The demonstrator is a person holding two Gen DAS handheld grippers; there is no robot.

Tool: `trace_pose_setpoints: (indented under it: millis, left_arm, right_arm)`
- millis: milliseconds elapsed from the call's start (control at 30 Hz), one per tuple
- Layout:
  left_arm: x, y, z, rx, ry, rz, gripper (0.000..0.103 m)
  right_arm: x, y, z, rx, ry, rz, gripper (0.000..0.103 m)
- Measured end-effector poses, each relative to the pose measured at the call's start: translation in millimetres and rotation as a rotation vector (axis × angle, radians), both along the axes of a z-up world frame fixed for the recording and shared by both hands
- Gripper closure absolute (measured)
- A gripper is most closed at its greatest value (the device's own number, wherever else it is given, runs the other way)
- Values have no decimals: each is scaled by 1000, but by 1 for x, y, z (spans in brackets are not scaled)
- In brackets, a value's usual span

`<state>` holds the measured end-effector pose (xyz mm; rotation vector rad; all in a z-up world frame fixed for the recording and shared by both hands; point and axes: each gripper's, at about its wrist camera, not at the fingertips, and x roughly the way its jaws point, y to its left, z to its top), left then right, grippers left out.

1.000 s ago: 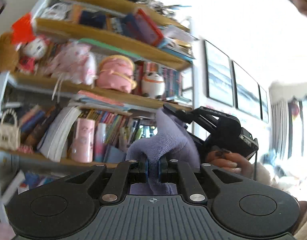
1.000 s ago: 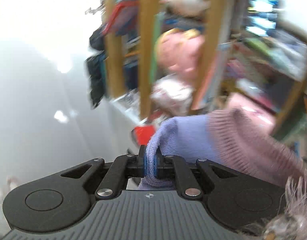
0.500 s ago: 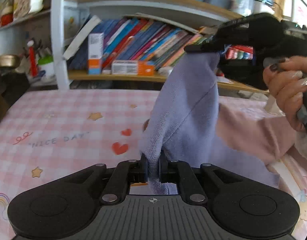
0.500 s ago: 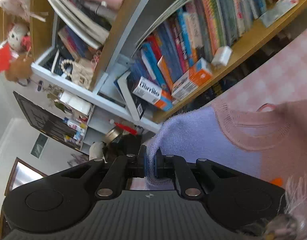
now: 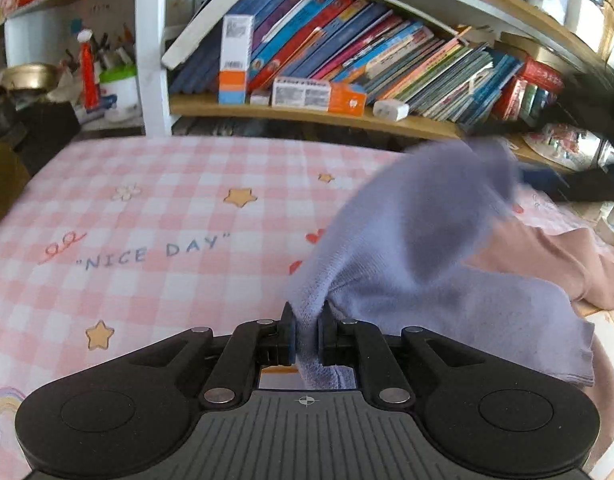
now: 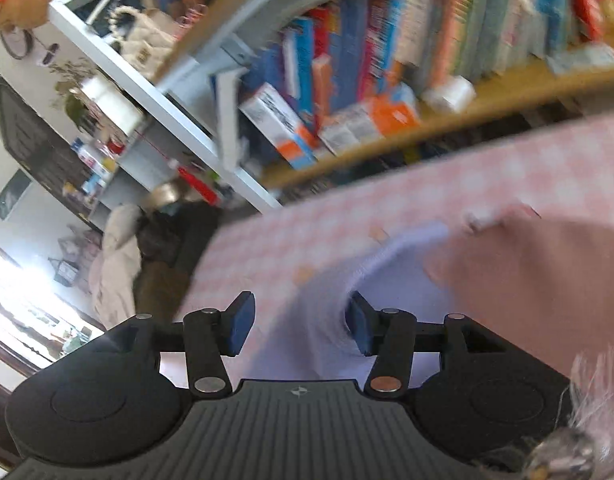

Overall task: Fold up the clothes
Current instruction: 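Lower the sweater onto the mat and open both tools to release it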

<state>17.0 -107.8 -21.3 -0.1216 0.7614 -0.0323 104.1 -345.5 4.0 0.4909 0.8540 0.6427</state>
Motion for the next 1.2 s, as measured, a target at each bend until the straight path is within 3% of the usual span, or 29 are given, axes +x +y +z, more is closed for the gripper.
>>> trace_pose_setpoints:
  millis: [133,233,333,467,633,700,900,933,1000,1067,1200]
  left_arm:
    - [-5,6,-2,-19,4,12,92]
    - [-6,7,-1,-14,2,25,88]
    - [-5,8,0,-4,-3,37,87]
    - [-9,15,4,-5,-17,62,79]
    - [-14,20,4,5,-13,108,78]
    - [-16,18,6,19,-23,117,73]
    - [-26,11,23,91,-88,189,69]
    - [-29,6,28,93,-109,175,69]
    - [-34,-9,34,83,-133,99,67]
    - [-39,-25,40,74,-154,20,66]
    - [-43,-75,41,81,-157,-221,64]
  right_arm:
    - [-38,-56,-21,-130,55,-115,55]
    - [-52,-95,-38,-153,113,-221,58]
    - [-56,-112,-47,-155,147,-272,59]
    - [-59,-125,-52,-217,162,-346,61]
    - [-62,-132,-54,-270,157,-289,61]
    - [-62,-128,-56,-268,151,-256,61]
    - [-67,-100,-57,-389,33,-145,62]
    - [-67,-96,-59,-411,20,-117,67]
    - [-66,-91,-62,-435,16,-63,86]
    - [-64,-93,-59,-416,25,-39,98]
    - [-62,-110,-43,-155,88,-28,99]
